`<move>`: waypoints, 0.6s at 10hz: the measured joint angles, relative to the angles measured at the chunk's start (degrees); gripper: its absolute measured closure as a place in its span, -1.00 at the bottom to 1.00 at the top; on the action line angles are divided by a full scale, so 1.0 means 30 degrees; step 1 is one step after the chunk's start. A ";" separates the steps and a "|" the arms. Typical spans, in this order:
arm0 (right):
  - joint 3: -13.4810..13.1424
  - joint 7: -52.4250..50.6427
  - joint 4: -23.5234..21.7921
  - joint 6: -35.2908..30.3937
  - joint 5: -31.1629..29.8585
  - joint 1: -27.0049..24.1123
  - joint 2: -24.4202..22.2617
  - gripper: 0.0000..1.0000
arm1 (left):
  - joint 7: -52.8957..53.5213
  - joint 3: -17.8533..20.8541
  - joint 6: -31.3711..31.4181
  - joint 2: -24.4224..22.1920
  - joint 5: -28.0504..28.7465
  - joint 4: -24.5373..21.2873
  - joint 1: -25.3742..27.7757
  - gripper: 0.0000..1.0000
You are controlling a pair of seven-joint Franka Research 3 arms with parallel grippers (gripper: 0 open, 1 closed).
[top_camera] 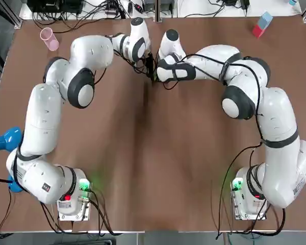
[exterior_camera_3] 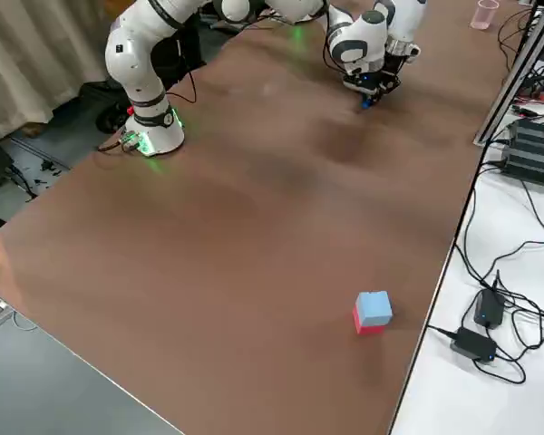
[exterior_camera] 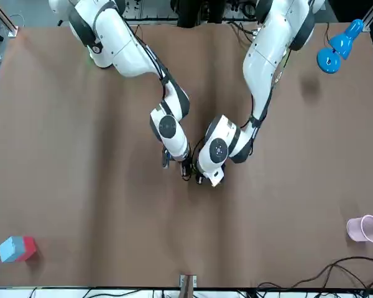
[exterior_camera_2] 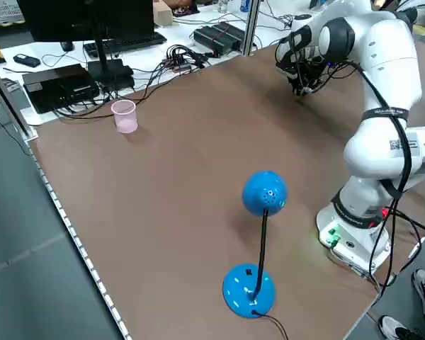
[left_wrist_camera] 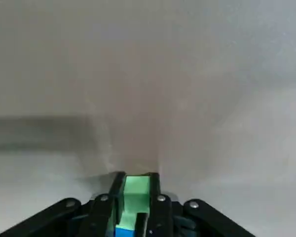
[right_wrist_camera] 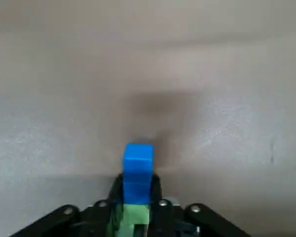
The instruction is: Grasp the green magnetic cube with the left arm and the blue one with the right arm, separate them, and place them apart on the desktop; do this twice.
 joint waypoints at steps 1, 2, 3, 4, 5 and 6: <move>-0.0007 -0.0003 0.0000 0.0134 0.0000 -0.0013 0.0024 0.47 | 0.0006 0.0021 0.0000 -0.0002 0.0000 0.0000 0.0004 0.53; -0.0009 -0.0014 0.0000 0.0195 -0.0045 -0.0016 0.0031 0.47 | 0.0033 0.0051 -0.0012 -0.0009 0.0076 0.0000 0.0009 0.53; -0.0009 -0.0019 0.0000 0.0225 -0.0066 -0.0016 0.0037 0.46 | 0.0076 0.0063 -0.0064 -0.0048 0.0415 -0.0032 0.0025 0.53; -0.0010 -0.0022 0.0000 0.0246 -0.0090 -0.0016 0.0038 0.46 | 0.0080 0.0077 -0.0112 -0.0173 0.0759 -0.0205 0.0100 0.53; -0.0012 -0.0033 0.0000 0.0266 -0.0099 -0.0016 0.0040 0.46 | 0.0185 0.0081 -0.0128 -0.0362 0.0932 -0.0498 0.0292 0.53; -0.0012 -0.0036 0.0000 0.0266 -0.0104 -0.0015 0.0041 0.46 | 0.0353 0.0090 -0.0129 -0.0522 0.0992 -0.0748 0.0492 0.53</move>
